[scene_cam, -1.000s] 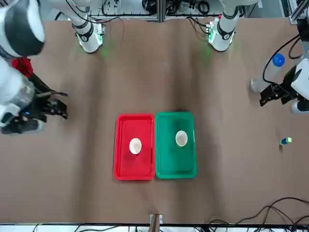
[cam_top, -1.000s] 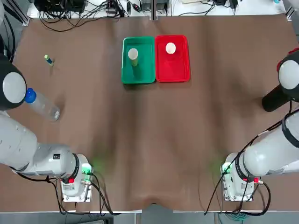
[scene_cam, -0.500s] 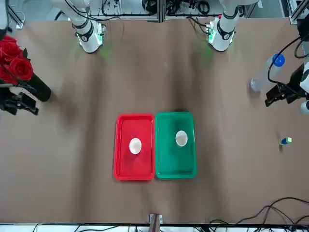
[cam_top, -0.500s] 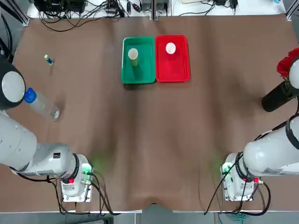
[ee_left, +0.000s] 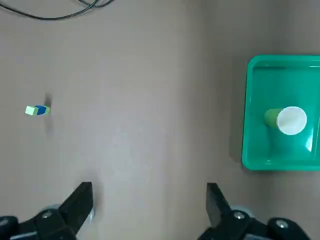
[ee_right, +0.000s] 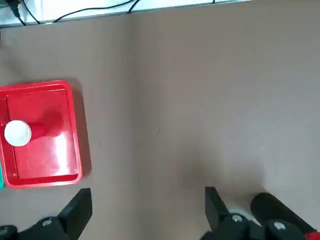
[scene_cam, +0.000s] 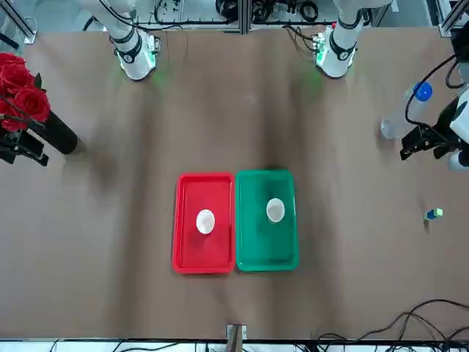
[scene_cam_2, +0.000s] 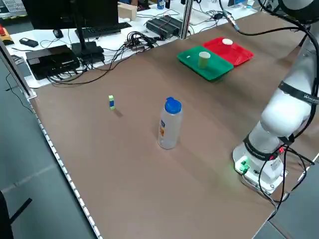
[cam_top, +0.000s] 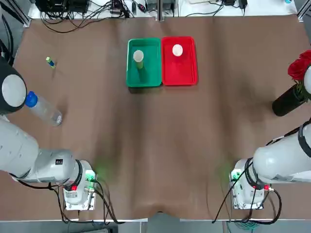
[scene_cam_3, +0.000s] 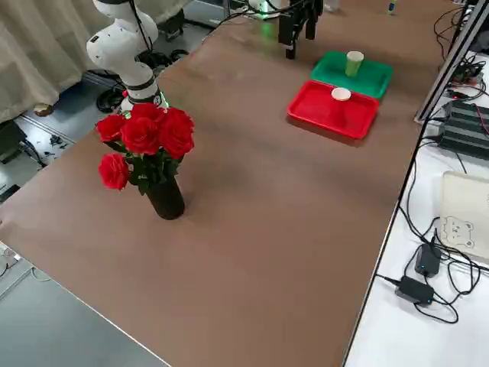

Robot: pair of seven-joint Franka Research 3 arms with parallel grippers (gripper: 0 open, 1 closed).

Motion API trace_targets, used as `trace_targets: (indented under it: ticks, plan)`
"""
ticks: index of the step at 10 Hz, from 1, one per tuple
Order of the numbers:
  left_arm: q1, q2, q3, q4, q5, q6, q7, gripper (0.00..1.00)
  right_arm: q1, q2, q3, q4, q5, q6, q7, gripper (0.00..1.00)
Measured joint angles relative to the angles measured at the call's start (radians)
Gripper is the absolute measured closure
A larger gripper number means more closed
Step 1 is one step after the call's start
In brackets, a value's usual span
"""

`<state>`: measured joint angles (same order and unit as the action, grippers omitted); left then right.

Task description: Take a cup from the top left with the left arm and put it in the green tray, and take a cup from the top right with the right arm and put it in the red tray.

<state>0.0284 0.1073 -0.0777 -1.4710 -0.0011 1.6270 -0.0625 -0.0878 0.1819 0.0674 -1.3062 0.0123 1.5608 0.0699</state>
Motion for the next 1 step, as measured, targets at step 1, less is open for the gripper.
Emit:
trace_targets:
  ticks: [1]
  plan:
    - [0.000,0.000,0.000,0.000,0.000,0.000,0.000,0.00,-0.005,0.000,0.000,-0.018,0.000,0.016,0.003,0.02]
